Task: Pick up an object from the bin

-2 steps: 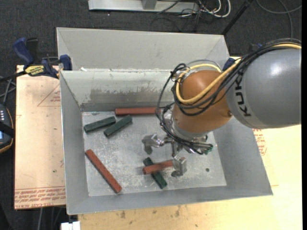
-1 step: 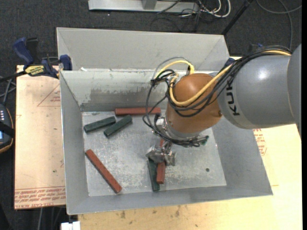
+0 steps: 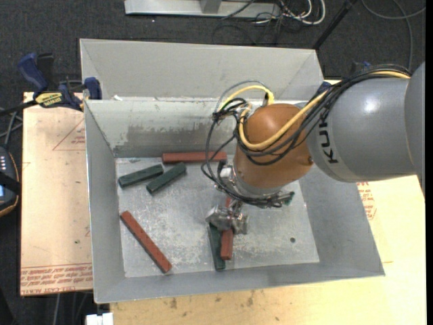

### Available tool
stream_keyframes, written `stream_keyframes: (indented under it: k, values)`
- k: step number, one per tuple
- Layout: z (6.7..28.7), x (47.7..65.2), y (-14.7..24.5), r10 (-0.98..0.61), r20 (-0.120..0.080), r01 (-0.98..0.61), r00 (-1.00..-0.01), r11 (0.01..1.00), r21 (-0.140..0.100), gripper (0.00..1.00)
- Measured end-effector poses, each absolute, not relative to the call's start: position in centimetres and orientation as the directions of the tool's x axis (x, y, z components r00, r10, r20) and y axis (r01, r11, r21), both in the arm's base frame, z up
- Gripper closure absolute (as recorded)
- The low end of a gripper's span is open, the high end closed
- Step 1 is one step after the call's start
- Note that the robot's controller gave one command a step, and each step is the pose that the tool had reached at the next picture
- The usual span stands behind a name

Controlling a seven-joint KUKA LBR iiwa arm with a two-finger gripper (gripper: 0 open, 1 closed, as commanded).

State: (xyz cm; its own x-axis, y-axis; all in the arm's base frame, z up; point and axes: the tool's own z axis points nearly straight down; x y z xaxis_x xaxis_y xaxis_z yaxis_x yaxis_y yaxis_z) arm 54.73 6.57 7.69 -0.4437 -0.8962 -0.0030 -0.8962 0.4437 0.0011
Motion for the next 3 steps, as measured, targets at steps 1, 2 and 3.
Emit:
stream_keyframes:
  k: [1, 2, 3]
  values:
    - [10.1, 54.4, 6.2, -0.896, -0.002, -0.896, -0.445, 0.445, 0.002, 1.0]
    - [16.4, 54.9, 6.0, -0.877, -0.001, -0.877, -0.48, 0.48, 0.004, 1.0]
    - [29.2, 53.3, 4.9, -0.898, -0.004, -0.898, -0.439, 0.439, -0.001, 1.0]
